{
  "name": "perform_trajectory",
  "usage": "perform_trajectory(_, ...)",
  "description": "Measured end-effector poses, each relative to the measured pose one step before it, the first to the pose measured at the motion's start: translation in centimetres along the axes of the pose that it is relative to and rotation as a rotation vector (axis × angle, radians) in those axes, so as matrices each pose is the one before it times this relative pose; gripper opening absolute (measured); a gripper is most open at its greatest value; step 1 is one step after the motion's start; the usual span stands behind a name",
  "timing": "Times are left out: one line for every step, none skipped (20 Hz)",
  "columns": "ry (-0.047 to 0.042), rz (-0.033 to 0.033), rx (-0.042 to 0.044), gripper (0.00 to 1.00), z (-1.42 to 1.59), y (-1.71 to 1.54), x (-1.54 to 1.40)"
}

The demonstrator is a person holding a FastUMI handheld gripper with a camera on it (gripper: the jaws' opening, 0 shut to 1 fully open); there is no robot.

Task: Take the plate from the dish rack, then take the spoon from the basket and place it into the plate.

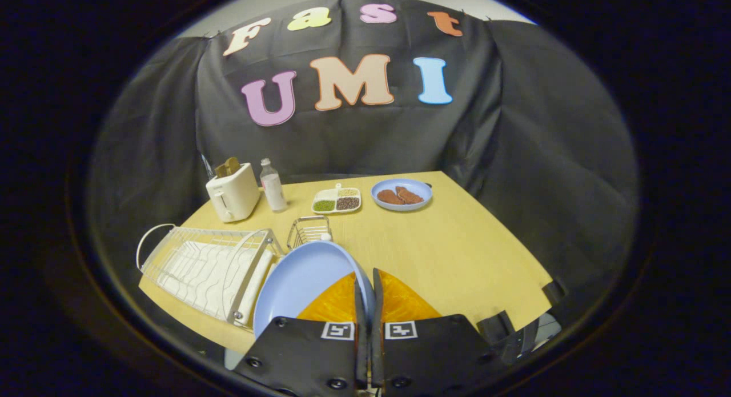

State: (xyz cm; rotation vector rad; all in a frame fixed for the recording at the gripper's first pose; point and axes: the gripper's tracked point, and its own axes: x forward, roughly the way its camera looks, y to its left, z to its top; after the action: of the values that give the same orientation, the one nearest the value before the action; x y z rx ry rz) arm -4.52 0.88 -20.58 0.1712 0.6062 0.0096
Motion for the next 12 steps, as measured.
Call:
perform_trajectory(0.01012,0.01685,0.03309,0.05,-0.916,-0.385,0.68)
perform_trajectory(0.00987,0.01526,0.03188,0.05,-0.798,-0.271,0.859)
perform_trajectory(0.01789,0.00888,0.03023,0.05,-1.031,-0.343,0.71)
perform_trajectory(0.02145,0.00843,0.02883,0.05,-0.966,-0.408,0.813)
perform_trajectory(0.01861,0.00161,0.02318,0.06,-0.981,-0.549,0.667)
perform_trajectory(0.01091,0.00047,0.02009,0.06,-0.648,-0.591,0.661)
perform_trajectory(0.01358,-0.00282,0.01655,0.06,-0.654,-0.619,0.886)
perform_trajectory(0.01086,-0.00485,0.00964,0.06,-0.456,-0.594,0.692)
perform_trajectory(0.01418,-0.00994,0.0007,0.06,-0.581,-0.692,0.721)
perform_trajectory(0.00994,0.00892,0.01198,0.06,-0.382,-0.373,0.837)
perform_trajectory(0.00328,0.00372,0.022,0.06,0.097,-0.266,0.041)
perform_trajectory(0.00394,-0.00413,0.01421,0.06,0.101,-0.381,0.368)
